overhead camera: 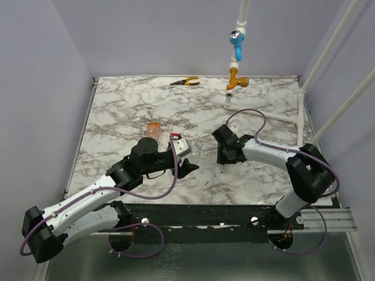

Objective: Screw on the bottle caps
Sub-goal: Screw the bottle cap onto the plastic bottle.

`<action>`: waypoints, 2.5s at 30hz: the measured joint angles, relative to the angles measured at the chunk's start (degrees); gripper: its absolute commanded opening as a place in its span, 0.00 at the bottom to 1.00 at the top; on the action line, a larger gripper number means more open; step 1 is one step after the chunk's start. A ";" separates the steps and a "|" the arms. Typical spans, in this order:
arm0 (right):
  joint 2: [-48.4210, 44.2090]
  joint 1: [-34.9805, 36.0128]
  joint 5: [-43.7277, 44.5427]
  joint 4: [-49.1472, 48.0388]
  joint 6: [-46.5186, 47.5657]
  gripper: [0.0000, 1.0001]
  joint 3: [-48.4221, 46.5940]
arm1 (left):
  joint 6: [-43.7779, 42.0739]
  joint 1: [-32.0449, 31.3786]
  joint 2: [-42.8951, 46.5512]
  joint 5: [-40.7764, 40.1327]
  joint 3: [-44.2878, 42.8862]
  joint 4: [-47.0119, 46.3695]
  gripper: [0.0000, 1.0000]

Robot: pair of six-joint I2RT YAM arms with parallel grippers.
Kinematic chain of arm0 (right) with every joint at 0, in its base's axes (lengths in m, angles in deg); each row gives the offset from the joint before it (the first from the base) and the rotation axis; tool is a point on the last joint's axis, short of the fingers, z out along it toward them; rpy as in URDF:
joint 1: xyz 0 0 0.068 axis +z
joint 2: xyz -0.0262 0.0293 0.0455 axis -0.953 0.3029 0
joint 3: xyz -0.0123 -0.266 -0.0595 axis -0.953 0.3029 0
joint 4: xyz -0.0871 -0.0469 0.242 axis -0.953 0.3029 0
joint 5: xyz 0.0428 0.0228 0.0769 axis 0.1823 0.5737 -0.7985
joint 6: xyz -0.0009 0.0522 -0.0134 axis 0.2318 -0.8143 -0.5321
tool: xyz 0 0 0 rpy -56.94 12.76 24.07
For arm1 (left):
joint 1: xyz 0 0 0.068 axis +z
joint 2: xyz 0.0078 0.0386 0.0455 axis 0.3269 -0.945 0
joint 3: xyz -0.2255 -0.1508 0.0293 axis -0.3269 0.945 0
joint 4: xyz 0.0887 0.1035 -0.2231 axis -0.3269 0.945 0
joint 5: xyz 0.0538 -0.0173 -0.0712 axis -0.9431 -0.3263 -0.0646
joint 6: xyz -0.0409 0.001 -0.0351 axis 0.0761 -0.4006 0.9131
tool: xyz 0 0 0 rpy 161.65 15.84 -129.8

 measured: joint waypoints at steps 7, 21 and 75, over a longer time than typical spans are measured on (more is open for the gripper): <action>-2.91 0.00 -0.96 0.35 0.02 0.35 1.31 | -1.14 -0.07 -0.52 -0.17 0.00 -0.09 0.50; -12.83 0.00 -1.81 8.52 0.96 0.34 -4.04 | -3.04 -0.07 -2.51 1.18 -0.02 -0.11 0.50; -25.88 0.00 -38.10 22.36 12.13 0.36 -27.82 | -11.91 -0.07 -8.00 10.01 -0.48 -0.31 0.51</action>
